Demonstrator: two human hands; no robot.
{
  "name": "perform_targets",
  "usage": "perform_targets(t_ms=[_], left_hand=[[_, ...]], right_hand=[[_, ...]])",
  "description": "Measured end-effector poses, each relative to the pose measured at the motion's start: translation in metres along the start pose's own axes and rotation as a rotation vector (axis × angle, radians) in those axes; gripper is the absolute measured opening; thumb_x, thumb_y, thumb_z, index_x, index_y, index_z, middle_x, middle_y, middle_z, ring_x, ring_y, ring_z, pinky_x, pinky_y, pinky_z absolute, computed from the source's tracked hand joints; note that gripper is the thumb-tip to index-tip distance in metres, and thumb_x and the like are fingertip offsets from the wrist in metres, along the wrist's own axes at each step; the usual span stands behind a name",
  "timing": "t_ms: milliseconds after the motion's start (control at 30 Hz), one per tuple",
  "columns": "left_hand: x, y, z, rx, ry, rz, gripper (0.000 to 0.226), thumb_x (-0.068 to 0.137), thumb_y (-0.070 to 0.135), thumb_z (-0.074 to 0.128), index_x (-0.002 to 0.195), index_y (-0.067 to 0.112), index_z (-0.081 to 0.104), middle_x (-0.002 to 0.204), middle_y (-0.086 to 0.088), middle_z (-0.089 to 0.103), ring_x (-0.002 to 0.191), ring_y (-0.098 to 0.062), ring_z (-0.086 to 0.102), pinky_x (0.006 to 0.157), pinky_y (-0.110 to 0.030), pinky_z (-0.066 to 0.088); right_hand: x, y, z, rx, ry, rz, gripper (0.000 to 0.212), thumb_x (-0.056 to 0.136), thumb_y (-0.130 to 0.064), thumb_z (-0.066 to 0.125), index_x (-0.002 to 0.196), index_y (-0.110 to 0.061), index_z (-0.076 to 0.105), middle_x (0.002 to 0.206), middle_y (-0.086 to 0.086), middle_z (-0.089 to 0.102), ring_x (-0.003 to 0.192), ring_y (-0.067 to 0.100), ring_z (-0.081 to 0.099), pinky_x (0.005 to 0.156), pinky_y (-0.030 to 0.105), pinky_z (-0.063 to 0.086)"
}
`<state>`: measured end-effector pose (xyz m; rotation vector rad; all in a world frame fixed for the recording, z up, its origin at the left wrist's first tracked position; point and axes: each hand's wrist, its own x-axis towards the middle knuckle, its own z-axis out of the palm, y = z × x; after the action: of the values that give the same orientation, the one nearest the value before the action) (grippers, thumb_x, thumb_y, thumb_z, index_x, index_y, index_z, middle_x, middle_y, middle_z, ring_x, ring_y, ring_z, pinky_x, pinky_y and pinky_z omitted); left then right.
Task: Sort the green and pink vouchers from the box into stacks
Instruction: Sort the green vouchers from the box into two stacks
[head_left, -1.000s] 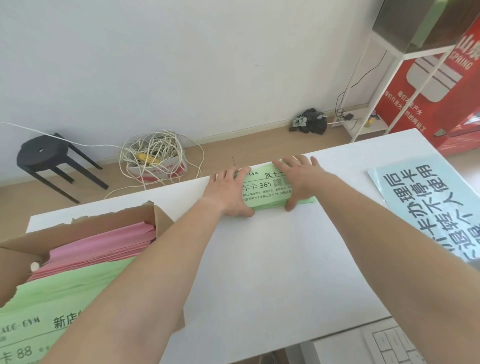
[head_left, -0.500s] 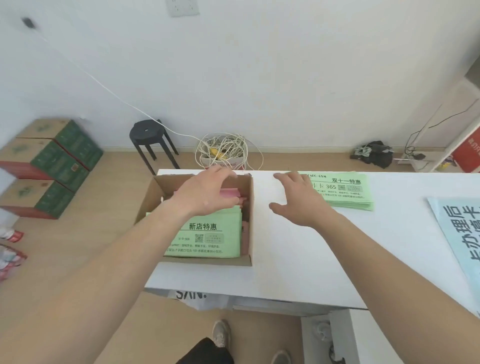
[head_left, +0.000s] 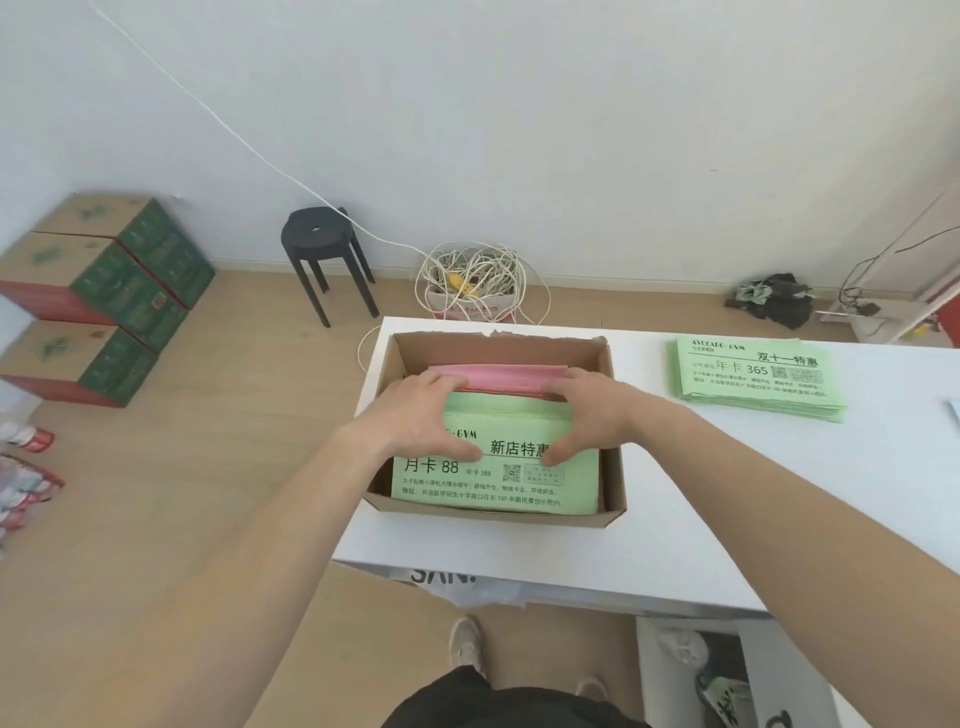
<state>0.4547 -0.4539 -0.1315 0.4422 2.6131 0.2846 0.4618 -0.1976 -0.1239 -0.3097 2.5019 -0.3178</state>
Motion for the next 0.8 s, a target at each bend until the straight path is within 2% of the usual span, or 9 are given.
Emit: perform_targets(t_ms=[67,167,267,333,400,467,600,800], left_hand=[[0.002,-0.001,0.000,0.037,0.003,0.023,0.114,0.063,0.073,0.076,0.156,0.028,0.029,0.157,0.001,0.034,0.142,-0.025,0.036,0.116,-0.042,0.032],[0.002,-0.001,0.000,0.074,0.001,0.040,0.118,0.061,0.075,0.075,0.156,0.029,0.025,0.154,-0.001,0.035,0.140,-0.024,0.033,0.116,-0.041,0.031],[0.001,0.000,-0.004,0.059,-0.010,0.042,0.117,0.059,0.074,0.077,0.154,0.027,0.029,0.153,-0.001,0.036,0.140,-0.023,0.035,0.115,-0.041,0.034],[0.000,-0.001,-0.010,0.026,-0.049,0.038,0.109,0.057,0.071,0.080,0.147,0.026,0.040,0.148,0.001,0.041,0.135,-0.022,0.039,0.111,-0.043,0.039],[-0.002,-0.003,-0.016,-0.010,-0.112,0.041,0.092,0.056,0.066,0.083,0.133,0.028,0.051,0.135,0.005,0.050,0.124,-0.020,0.047,0.104,-0.043,0.045],[-0.005,-0.005,-0.018,-0.058,-0.140,0.044,0.076,0.056,0.060,0.087,0.118,0.031,0.054,0.120,0.011,0.059,0.109,-0.017,0.056,0.094,-0.040,0.050],[-0.011,-0.003,-0.020,-0.102,-0.134,0.032,0.069,0.053,0.056,0.090,0.108,0.035,0.054,0.104,0.018,0.065,0.097,-0.012,0.063,0.086,-0.038,0.054],[-0.020,0.007,-0.039,-0.098,-0.089,0.035,0.059,0.051,0.052,0.092,0.098,0.031,0.063,0.092,0.015,0.072,0.085,-0.007,0.068,0.078,-0.038,0.057]], right_hand=[[0.002,-0.004,-0.001,0.010,-0.007,0.002,0.095,0.061,-0.059,0.086,0.141,-0.023,0.048,0.136,0.001,0.049,0.124,0.025,0.051,0.104,0.040,0.045],[0.001,-0.009,0.002,-0.009,-0.006,0.014,0.104,0.060,-0.060,0.086,0.145,-0.022,0.041,0.136,0.001,0.047,0.127,0.024,0.047,0.106,0.041,0.043],[0.000,-0.014,0.003,-0.012,-0.015,0.012,0.085,0.058,-0.060,0.087,0.125,-0.022,0.053,0.119,-0.001,0.050,0.112,0.023,0.051,0.096,0.039,0.047],[-0.002,-0.017,0.001,0.023,-0.034,0.005,0.074,0.058,-0.057,0.089,0.113,-0.023,0.054,0.110,-0.005,0.053,0.102,0.020,0.056,0.088,0.037,0.049],[-0.006,-0.018,-0.002,0.075,-0.054,0.002,0.071,0.058,-0.053,0.090,0.111,-0.025,0.052,0.109,-0.008,0.060,0.100,0.018,0.059,0.084,0.033,0.049],[-0.009,-0.019,-0.004,0.100,-0.072,-0.003,0.069,0.060,-0.050,0.091,0.112,-0.027,0.051,0.109,-0.010,0.062,0.100,0.017,0.060,0.079,0.030,0.046],[-0.016,-0.023,-0.002,0.068,-0.079,-0.041,0.069,0.060,-0.049,0.092,0.110,-0.030,0.048,0.106,-0.013,0.059,0.098,0.016,0.057,0.078,0.029,0.043],[-0.027,-0.024,-0.021,0.068,-0.022,-0.101,0.065,0.057,-0.045,0.094,0.108,-0.027,0.058,0.097,-0.015,0.063,0.092,0.015,0.064,0.069,0.027,0.047]])
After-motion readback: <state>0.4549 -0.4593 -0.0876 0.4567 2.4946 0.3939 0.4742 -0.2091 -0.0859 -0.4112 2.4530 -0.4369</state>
